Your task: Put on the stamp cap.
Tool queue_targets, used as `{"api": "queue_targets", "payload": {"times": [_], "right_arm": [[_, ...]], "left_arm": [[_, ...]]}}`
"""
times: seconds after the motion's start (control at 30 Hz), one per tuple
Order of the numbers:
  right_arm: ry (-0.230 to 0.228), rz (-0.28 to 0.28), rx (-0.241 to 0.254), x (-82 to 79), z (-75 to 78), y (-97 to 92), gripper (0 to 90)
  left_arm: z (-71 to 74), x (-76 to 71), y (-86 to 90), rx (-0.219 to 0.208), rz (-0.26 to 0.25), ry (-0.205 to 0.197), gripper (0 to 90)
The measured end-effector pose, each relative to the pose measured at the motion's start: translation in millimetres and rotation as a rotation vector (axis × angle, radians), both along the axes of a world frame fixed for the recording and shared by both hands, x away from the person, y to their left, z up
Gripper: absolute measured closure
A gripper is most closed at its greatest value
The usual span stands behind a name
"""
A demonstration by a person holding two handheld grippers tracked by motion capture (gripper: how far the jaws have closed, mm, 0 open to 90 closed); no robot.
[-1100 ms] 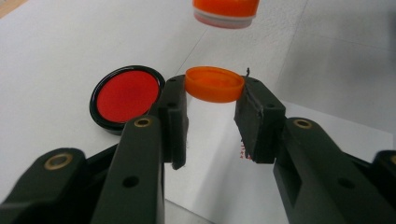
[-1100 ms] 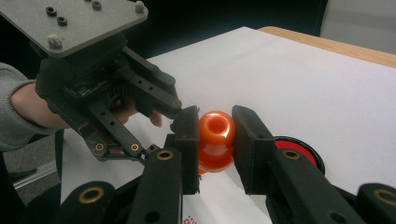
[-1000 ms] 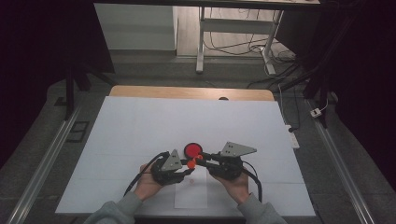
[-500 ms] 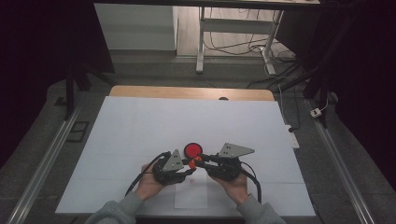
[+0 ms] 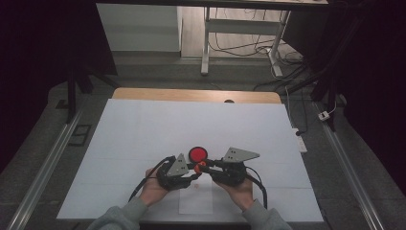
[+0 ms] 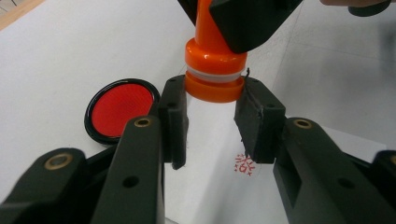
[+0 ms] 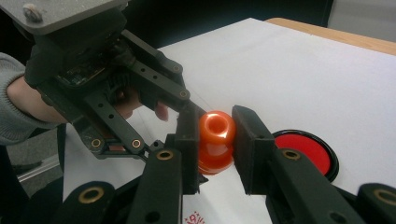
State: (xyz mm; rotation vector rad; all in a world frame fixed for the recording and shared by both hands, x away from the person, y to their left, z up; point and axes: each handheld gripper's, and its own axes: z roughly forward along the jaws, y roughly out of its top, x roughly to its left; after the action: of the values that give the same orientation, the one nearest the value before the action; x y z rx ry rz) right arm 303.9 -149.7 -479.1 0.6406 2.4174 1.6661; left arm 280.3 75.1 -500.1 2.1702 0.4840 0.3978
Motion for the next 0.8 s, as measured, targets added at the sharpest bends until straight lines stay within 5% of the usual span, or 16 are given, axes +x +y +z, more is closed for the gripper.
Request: {"api": "queue_targets", "payload": {"times": [0.8], "right_arm": [[-0.002,0.007,0.025,-1.4,0.4,0.0,71.7]], "left_arm": [[2.1,-4.1,-0.3,-0.026,0.011,-0.044,65.3]]}}
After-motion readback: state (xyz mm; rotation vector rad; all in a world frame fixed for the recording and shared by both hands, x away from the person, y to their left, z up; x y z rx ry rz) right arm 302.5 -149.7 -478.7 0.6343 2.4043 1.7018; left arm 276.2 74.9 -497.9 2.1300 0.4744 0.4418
